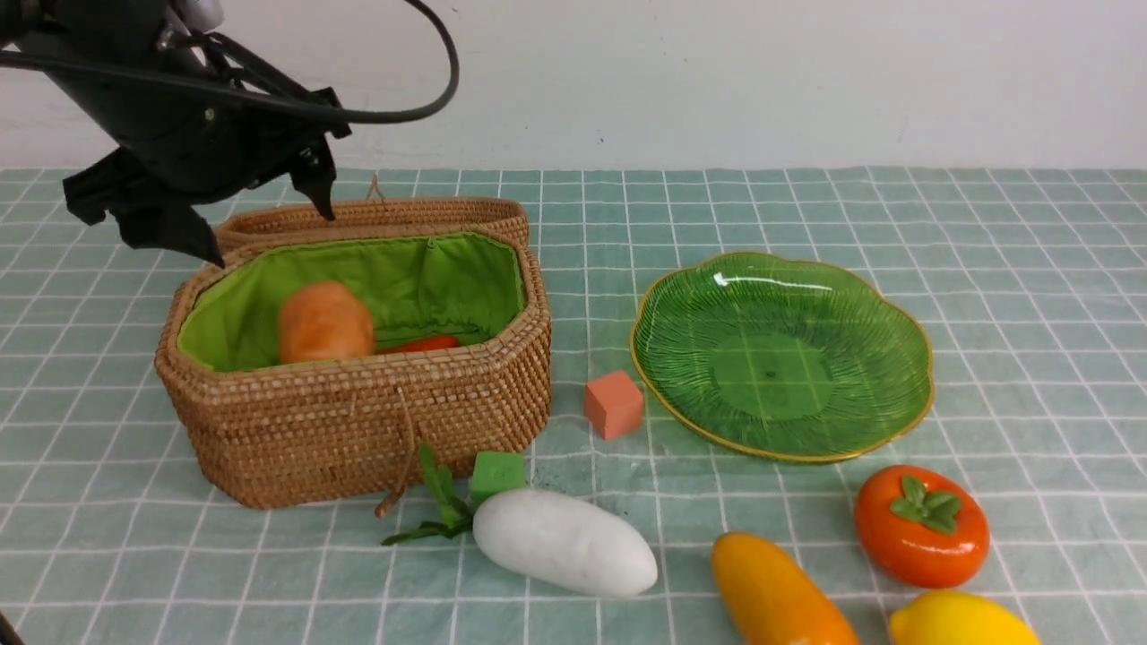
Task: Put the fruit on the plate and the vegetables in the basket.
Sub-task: Grab a potato with your left arm and place it in the basket on the left, then take a daikon with your left arm and place it on the basket on the left.
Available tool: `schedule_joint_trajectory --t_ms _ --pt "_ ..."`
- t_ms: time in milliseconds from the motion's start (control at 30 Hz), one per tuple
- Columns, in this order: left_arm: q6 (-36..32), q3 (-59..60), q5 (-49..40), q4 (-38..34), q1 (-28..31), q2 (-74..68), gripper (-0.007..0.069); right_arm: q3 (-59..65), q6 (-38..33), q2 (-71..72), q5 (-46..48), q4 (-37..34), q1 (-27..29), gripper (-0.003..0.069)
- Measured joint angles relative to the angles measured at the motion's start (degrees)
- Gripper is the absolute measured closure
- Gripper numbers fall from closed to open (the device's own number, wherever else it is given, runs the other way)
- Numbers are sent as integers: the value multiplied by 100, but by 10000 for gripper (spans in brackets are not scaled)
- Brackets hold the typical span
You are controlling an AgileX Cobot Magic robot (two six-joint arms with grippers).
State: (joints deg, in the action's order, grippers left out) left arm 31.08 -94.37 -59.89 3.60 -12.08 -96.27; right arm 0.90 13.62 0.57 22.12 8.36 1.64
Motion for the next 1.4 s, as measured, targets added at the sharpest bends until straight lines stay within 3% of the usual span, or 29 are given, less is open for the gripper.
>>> schedule_joint_trajectory --t_ms 67,167,233,267,300,333,367,533,733,1067,1400 --pt "-660 -68 -276 -120 -41 0 29 0 0 0 0 0 0 419" --pt "-2375 -111 -814 -431 -303 0 67 0 0 0 0 0 0 419" --pt "-3812 -111 -1022 -853 -729 -5 94 0 0 0 0 0 0 419" --pt "-3812 -111 -1030 -891 -774 -5 96 0 0 0 0 0 0 419" --pt "-4818 -111 -1068 -1126 -1133 -39 113 0 0 0 0 0 0 419" --pt "-5123 -111 -1076 -1207 -1314 -70 120 0 0 0 0 0 0 419" --pt "-5882 -111 -1076 -1248 -1612 -154 132 0 0 0 0 0 0 419" --pt "-7444 -100 -1076 -572 -2473 -710 156 0 0 0 0 0 0 419" --pt "-7778 -95 -1045 -86 -2899 -1416 157 0 0 0 0 0 0 419" --pt "-7746 -101 -842 86 -2894 -2337 156 0 0 0 0 0 0 419" --pt "-7420 -168 -917 75 -2886 -2350 178 0 0 0 0 0 0 419"
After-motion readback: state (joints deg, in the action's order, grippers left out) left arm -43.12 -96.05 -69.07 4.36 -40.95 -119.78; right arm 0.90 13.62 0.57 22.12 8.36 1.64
